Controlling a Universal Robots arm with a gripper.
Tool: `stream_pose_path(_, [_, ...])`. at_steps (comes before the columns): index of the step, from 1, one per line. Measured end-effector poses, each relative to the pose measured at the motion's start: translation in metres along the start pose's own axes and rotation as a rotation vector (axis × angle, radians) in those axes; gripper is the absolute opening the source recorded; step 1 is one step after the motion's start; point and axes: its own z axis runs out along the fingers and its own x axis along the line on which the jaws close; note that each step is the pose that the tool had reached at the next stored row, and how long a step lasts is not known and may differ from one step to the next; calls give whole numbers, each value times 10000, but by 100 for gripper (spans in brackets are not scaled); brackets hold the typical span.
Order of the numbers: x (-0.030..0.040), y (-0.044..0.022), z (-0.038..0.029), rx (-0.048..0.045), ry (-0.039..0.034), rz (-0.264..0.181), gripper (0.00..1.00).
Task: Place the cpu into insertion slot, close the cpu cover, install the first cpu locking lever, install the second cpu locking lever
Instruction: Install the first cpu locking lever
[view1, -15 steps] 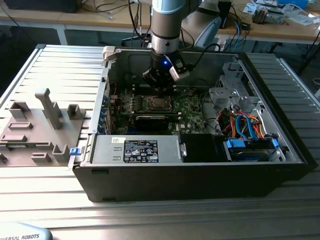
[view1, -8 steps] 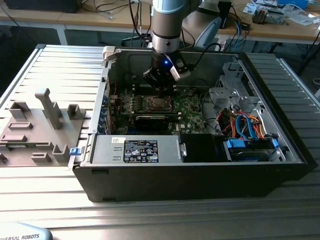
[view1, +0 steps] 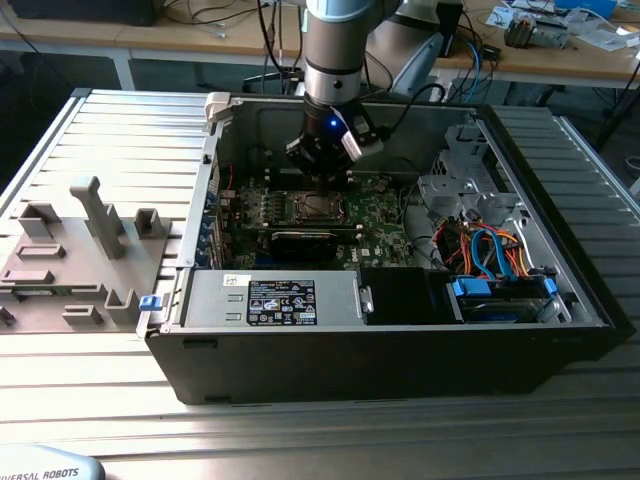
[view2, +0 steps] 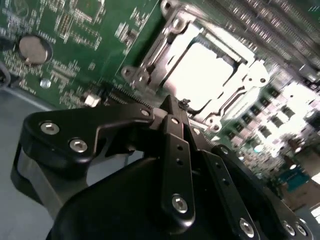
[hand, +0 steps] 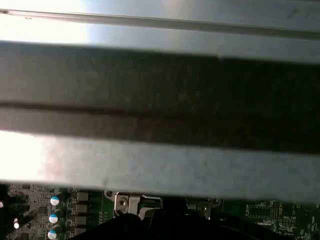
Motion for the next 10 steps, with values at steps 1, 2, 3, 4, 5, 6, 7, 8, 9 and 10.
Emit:
stream_pose_path(1, [2,-35,0,1,0,-1,11])
stream_pose_path(2, [5,-73,0,2,0,-2,11])
stream_pose_path(3, [7,-105,2,0,-1,-2,11])
stream_pose_path(4, [10,-142,2,0,0,0,11])
stream_pose_path(5, [12,-179,3,0,0,0,11])
stream_pose_path(6, [15,-213,3,2,0,0,11])
stream_pose_path(7, [17,-245,6,0,0,-2,11])
stream_pose_path(8, [19,-277,8,0,0,-2,11])
stream_pose_path(9, [20,-300,9,2,0,-1,11])
stream_pose_path(10, [22,-320,10,4,1,0,11])
